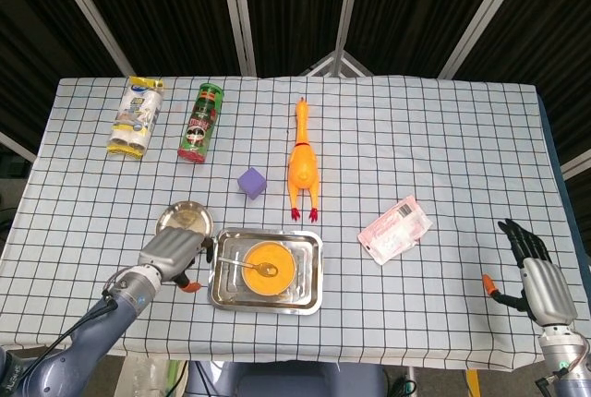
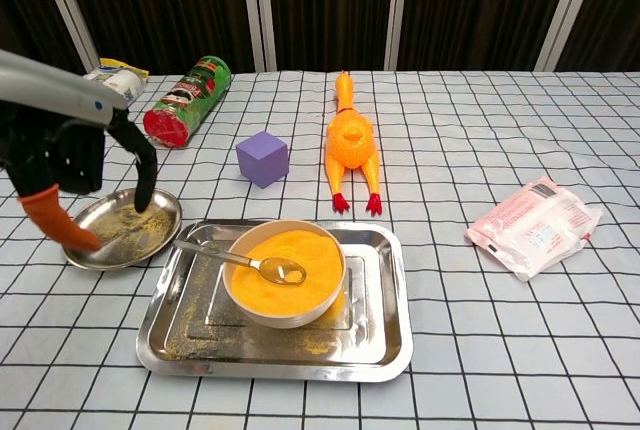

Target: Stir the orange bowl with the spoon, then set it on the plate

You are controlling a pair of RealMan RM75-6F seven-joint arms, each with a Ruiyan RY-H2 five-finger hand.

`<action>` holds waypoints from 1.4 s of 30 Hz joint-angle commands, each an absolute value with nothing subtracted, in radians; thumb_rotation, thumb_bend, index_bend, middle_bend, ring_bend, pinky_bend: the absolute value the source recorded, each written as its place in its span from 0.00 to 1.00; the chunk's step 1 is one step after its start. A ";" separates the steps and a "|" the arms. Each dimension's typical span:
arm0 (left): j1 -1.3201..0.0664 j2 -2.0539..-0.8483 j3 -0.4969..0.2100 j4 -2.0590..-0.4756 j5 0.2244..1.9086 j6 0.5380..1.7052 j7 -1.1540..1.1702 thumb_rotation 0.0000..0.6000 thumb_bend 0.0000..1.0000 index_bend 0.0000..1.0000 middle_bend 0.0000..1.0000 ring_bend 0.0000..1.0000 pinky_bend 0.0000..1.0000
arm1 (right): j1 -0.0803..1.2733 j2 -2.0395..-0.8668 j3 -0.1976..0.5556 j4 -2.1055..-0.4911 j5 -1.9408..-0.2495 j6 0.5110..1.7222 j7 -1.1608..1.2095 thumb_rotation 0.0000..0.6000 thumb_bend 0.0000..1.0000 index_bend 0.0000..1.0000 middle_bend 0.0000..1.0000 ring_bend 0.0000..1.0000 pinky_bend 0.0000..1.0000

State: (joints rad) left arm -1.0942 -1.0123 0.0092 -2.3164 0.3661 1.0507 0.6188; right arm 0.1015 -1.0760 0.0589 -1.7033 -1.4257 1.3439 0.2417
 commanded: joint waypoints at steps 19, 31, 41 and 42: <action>-1.011 -1.440 -0.009 -2.115 0.562 1.442 0.921 1.00 0.30 0.44 1.00 0.95 0.93 | 0.102 -1.073 0.061 -1.701 -1.424 1.341 0.257 1.00 0.40 0.00 0.00 0.00 0.00; -1.004 -1.550 -0.015 -2.058 0.556 1.467 0.991 1.00 0.36 0.47 1.00 0.95 0.93 | 0.101 -1.072 0.060 -1.703 -1.424 1.342 0.258 1.00 0.40 0.00 0.00 0.00 0.00; -0.999 -1.610 -0.039 -2.015 0.514 1.454 1.025 1.00 0.40 0.45 1.00 0.95 0.93 | 0.102 -1.071 0.060 -1.703 -1.424 1.340 0.263 1.00 0.40 0.00 0.00 0.00 0.00; -0.999 -1.614 -0.041 -2.013 0.511 1.453 1.028 1.00 0.41 0.45 1.00 0.95 0.93 | 0.102 -1.071 0.060 -1.703 -1.424 1.340 0.263 1.00 0.40 0.00 0.00 0.00 0.00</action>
State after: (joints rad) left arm -0.9999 -1.6107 -0.0389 -2.0151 0.5135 1.4550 1.0252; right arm 0.1021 -1.0713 0.0596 -1.7028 -1.4241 1.3397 0.2632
